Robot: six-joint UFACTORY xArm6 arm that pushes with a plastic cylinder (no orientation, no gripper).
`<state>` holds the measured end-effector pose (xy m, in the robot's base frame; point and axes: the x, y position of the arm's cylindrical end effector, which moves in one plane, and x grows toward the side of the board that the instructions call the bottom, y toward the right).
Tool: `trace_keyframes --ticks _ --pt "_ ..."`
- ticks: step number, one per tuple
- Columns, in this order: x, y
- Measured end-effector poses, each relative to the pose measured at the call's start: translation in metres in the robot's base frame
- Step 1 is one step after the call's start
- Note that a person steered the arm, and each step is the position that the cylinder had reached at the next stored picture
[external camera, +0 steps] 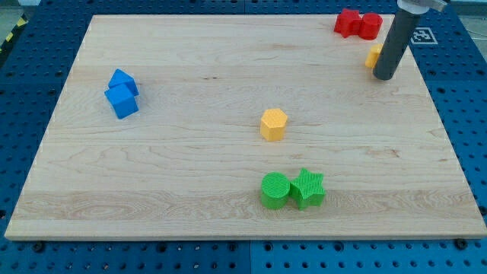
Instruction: Move the yellow heart to the bottom of the red circle
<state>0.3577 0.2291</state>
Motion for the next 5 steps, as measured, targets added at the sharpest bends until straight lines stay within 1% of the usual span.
trace_keyframes --ticks 1,2,5 --pt "0.001 0.002" --pt "0.001 0.023" --pt "-0.028 0.006"
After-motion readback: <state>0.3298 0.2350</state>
